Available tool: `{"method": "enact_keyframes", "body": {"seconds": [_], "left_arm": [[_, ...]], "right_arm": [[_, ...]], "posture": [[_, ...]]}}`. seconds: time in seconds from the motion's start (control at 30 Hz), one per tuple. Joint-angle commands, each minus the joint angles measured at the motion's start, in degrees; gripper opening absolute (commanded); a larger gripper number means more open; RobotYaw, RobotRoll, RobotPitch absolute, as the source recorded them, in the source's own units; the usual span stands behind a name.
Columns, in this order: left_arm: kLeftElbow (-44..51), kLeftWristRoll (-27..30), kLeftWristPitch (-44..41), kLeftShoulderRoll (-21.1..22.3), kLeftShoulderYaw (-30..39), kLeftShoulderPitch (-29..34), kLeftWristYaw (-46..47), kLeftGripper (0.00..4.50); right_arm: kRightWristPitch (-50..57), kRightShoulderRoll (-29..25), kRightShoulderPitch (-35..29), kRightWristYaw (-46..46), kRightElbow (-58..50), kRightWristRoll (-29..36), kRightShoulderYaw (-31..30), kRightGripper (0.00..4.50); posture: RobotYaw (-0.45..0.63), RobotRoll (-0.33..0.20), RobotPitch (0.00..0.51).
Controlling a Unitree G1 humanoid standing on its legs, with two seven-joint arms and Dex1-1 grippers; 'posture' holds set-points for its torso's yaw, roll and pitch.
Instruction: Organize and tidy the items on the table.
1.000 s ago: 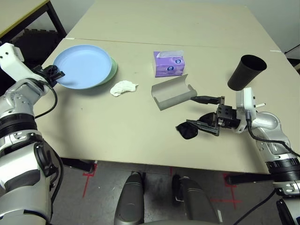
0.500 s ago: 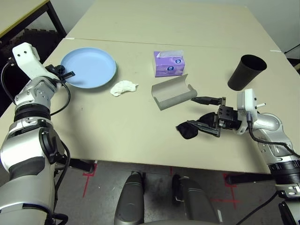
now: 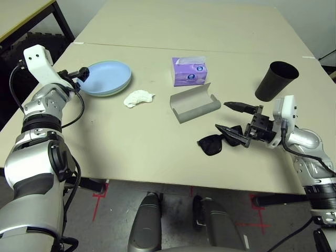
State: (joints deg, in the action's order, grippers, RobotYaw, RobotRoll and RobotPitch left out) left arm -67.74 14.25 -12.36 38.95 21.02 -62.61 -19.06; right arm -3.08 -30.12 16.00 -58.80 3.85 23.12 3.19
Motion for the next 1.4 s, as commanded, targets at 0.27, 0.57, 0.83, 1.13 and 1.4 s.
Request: {"method": "enact_keyframes", "body": {"seconds": [0.27,0.57,0.83,1.13,1.4], "left_arm": [[9.38,-2.63,-0.55,-1.98,-7.49,6.86,-14.57,4.47],[22.52,0.37,-0.22,-3.71,-10.88,14.69,-29.74,4.47],[23.61,-1.17,-0.07,-3.46,-13.58,14.59,-34.5,4.47],[20.84,-4.04,2.4,-3.27,-16.9,13.56,-37.92,4.47],[17.68,-8.47,4.65,-2.56,-20.58,13.19,-39.05,4.47]], "right_arm": [[-0.24,1.07,-1.8,3.82,-2.16,0.68,1.81,4.5],[1.41,2.29,-1.59,5.6,-3.08,1.57,2.0,4.5],[8.09,2.22,-1.69,5.98,-5.86,4.81,1.7,4.5],[7.99,2.09,-1.07,6.06,-6.19,3.9,1.74,4.5],[8.0,2.05,-1.23,6.29,-6.64,3.82,1.82,4.5]], "posture": [[0.16,0.0,0.139],[0.17,0.0,0.139],[0.17,0.0,0.14],[0.17,0.0,0.14],[0.16,0.0,0.14]]}}
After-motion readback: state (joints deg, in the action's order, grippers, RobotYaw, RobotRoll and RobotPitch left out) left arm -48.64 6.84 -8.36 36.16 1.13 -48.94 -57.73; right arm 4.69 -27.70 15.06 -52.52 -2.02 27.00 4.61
